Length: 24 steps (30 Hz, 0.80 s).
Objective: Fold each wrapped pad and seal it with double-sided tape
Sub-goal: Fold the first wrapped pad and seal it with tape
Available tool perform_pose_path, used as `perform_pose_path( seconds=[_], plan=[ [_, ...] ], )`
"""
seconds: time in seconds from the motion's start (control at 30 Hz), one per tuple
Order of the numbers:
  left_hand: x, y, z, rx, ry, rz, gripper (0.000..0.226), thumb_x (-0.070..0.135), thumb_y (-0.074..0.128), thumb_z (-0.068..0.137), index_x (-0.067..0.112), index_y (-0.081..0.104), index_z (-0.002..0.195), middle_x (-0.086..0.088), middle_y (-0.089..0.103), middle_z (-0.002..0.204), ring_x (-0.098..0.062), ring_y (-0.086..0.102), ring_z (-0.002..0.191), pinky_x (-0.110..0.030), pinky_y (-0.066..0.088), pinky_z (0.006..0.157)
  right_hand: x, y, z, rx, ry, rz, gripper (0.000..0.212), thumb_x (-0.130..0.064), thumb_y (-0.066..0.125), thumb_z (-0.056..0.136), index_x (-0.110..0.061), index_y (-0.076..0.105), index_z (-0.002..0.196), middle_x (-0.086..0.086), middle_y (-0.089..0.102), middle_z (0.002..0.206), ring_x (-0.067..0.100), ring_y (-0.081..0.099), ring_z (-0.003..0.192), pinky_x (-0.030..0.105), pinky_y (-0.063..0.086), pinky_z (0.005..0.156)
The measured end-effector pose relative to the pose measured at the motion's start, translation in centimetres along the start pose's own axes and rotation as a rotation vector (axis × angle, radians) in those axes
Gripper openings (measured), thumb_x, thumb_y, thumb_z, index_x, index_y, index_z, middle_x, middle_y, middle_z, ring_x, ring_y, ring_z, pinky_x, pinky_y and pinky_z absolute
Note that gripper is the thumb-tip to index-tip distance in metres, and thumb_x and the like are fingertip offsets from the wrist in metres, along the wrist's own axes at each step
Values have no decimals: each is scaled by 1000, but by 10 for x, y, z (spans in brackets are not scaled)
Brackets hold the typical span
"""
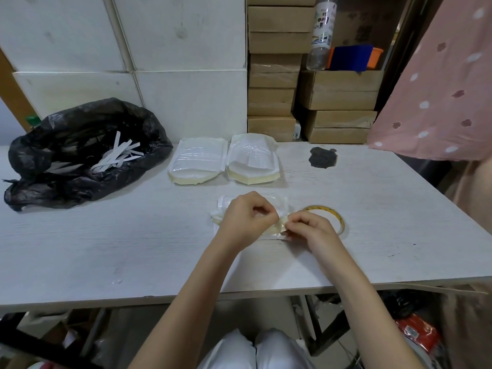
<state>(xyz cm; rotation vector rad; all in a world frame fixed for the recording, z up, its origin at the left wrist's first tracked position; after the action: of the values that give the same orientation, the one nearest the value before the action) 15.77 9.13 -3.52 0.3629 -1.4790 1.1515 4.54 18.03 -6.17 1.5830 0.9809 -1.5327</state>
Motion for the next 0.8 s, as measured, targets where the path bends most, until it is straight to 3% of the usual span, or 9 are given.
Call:
perform_pose_path(
  seconds=[0.13,0.23,0.33,0.37,0.43,0.53,0.6,0.7,0.8],
  plan=[
    [-6,-5,-3,97,-82,-190,12,1,61,79,6,68,70,2,66,73,3,58,62,-11,46,61,1,-4,0,-36,49,-94,13,-4,51,91,-5,60,82,9,65,73,14,59,64,25,46,68],
    [-22,-15,-6,211,-252,-632,18,3,46,91,-1,59,80,-13,72,91,-14,70,86,-25,56,77,4,-5,-1,70,-33,-194,19,-1,52,89,-16,54,100,1,62,89,2,58,63,16,46,58],
    [-34,-15,-6,190,-420,-1113,23,4,37,91,-8,56,94,-21,71,96,-28,68,99,-32,52,88,-4,3,-9,137,-384,-512,58,6,49,83,-29,42,129,-6,46,122,0,50,101,13,44,82],
    [-35,-14,-7,174,-470,-1235,24,5,37,92,-9,56,95,-21,71,95,-28,66,99,-31,50,91,-7,9,-10,119,-538,-698,58,4,46,81,-27,47,130,-5,45,129,5,45,114,17,39,94],
    [-35,-16,-8,135,-539,-1484,18,3,38,92,-5,54,92,-19,69,87,-28,68,90,-32,51,88,-6,19,-8,56,-723,-958,48,-2,42,77,-20,62,116,-2,56,127,15,46,122,31,39,100],
    [-35,-31,-6,123,-529,-1813,11,-5,44,84,-1,53,90,-13,64,76,-31,70,80,-34,60,64,-5,21,-2,4,-611,-1008,43,-8,40,80,-20,66,113,-6,61,121,14,51,118,25,35,99],
    [-37,-51,-6,142,-466,-1868,17,-7,48,76,-2,55,90,-14,63,79,-29,66,88,-33,58,55,-4,17,0,-5,-583,-1020,47,-13,34,83,-22,63,118,-8,59,124,9,48,117,16,25,96],
    [-47,-87,-5,233,-419,-1748,20,-9,53,66,1,53,84,-11,61,74,-19,61,81,-26,55,59,-6,14,-1,-42,-608,-1014,52,-22,25,83,-22,63,119,-7,59,124,3,42,114,13,20,95],
    [-74,-119,-1,371,-467,-1578,16,-5,41,87,7,45,77,-4,53,55,-9,46,59,-19,39,60,-5,16,-2,-65,-627,-997,51,-21,27,83,-19,63,119,-5,60,125,1,39,114,15,18,97]
  ],
)
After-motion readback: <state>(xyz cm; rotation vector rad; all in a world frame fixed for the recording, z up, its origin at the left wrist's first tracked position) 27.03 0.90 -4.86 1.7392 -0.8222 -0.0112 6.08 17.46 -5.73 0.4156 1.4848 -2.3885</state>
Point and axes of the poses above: each hand's wrist, its own z-axis towards the middle knuckle, its own y-axis out of the palm, x = y × z, the point moved 5 cm from there along z, towards the middle knuckle
